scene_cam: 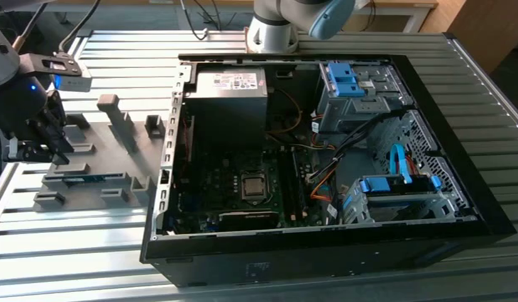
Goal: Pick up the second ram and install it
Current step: 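Pick up the second ram and move it above second insertion slot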
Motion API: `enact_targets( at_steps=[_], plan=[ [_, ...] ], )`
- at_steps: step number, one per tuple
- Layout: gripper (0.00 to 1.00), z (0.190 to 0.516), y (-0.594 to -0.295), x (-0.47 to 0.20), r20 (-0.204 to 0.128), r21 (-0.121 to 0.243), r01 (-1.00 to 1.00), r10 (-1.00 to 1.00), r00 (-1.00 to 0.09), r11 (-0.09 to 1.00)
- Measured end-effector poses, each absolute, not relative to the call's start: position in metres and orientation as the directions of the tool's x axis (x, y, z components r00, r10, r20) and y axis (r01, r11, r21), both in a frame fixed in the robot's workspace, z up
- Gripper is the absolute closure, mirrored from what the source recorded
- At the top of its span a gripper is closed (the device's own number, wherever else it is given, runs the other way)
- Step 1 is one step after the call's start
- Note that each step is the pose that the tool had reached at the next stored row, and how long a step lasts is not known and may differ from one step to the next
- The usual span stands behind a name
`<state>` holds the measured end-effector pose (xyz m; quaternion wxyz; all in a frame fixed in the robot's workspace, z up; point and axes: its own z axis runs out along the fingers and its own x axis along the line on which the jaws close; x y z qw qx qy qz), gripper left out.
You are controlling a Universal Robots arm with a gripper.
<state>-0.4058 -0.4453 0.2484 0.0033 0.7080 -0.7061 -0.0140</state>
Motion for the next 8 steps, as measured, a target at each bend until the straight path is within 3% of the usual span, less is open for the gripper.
enact_targets(
  at_steps=[8],
  plan=[
    [0.68,0.2461,-0.4464,-0.4056,-0.016,0.024,-1.0,-1.0,0.003,-0.003]
  ],
)
